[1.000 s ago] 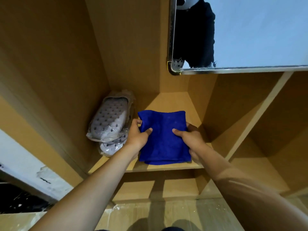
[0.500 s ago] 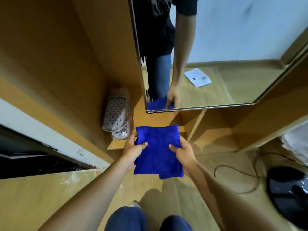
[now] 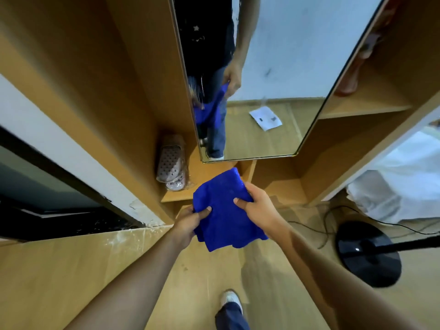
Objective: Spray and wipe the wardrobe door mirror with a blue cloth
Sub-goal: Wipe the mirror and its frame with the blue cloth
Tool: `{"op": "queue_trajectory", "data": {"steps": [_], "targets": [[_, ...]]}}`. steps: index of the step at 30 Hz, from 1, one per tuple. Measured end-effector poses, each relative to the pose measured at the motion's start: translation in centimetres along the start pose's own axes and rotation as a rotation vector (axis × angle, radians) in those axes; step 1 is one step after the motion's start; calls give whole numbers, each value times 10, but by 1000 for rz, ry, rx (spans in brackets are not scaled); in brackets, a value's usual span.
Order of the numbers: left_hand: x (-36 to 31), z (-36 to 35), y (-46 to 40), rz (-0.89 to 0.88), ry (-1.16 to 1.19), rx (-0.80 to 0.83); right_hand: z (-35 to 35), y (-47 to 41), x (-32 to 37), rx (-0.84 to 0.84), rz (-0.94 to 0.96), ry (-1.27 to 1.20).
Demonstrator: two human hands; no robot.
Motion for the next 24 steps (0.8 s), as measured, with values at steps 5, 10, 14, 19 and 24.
{"op": "queue_trajectory", "data": {"steps": [5, 10, 14, 19, 24], "targets": [[-27, -1, 57, -34, 126, 188, 17, 56, 59, -9, 145, 25], [-48, -9, 115, -53, 307, 391, 36, 117, 116, 16, 272, -10], [-76, -25, 155, -38, 473, 527, 60, 147, 157, 55, 310, -104], [-134, -44, 179, -208, 398, 475, 103, 154, 195, 21, 389, -149], [-209, -73, 193, -354, 338, 381, 151, 131, 229, -44, 476, -206]]}}
Point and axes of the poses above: each hand's wrist, its own y-axis away from the middle knuckle, its own z-axis out of the back of the hand, x = y × z, the point moved 2 cm from there along -y, towards the middle knuckle, and after that the axes turned 4 degrees about -x, right-handed, at the moved point
